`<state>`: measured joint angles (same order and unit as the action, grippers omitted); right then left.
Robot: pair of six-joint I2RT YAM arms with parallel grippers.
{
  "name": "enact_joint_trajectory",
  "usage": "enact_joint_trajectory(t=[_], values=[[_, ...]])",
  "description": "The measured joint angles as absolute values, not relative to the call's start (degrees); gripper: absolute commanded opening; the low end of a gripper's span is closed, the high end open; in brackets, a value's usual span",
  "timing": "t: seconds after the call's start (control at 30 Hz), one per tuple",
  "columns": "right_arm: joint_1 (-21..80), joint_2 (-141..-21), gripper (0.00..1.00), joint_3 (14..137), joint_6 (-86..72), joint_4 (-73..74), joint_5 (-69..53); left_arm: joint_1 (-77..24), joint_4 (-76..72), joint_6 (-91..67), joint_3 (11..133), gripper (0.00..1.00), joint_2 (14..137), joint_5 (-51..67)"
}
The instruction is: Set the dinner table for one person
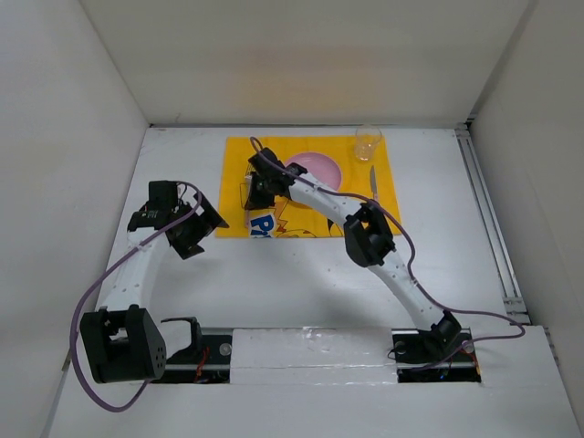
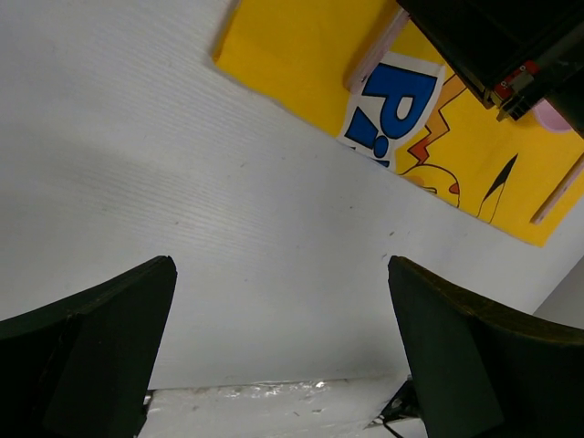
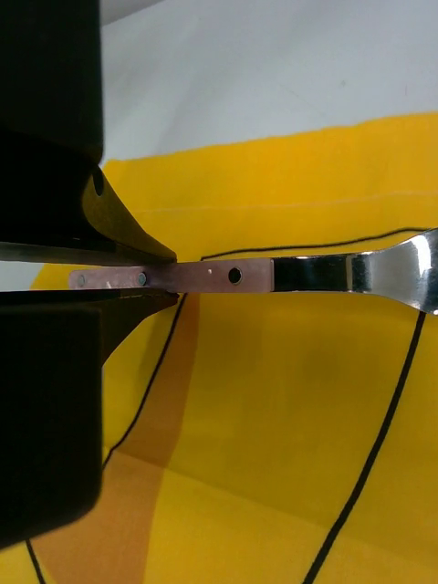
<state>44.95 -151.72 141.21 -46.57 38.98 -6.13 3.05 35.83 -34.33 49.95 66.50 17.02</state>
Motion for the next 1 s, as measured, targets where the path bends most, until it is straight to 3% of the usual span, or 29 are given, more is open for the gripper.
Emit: enact_joint_trajectory(t=[0.57,0.77,1.0], values=[[44.1,-154.5,0.00,144.2,-46.3,39.6,-9.1,3.0,35.8,-31.4,50.0,1.00,68.0,19.2],[44.0,-154.6,0.04,144.6,-45.3,40.2,-9.2,3.0,35.7,-30.9,50.0,1.00,68.4,19.6],[44.0,-154.6,0.17,144.6,-44.9,40.5,-9.2,3.0,35.3,-30.4,50.0,1.00,68.7,20.2]])
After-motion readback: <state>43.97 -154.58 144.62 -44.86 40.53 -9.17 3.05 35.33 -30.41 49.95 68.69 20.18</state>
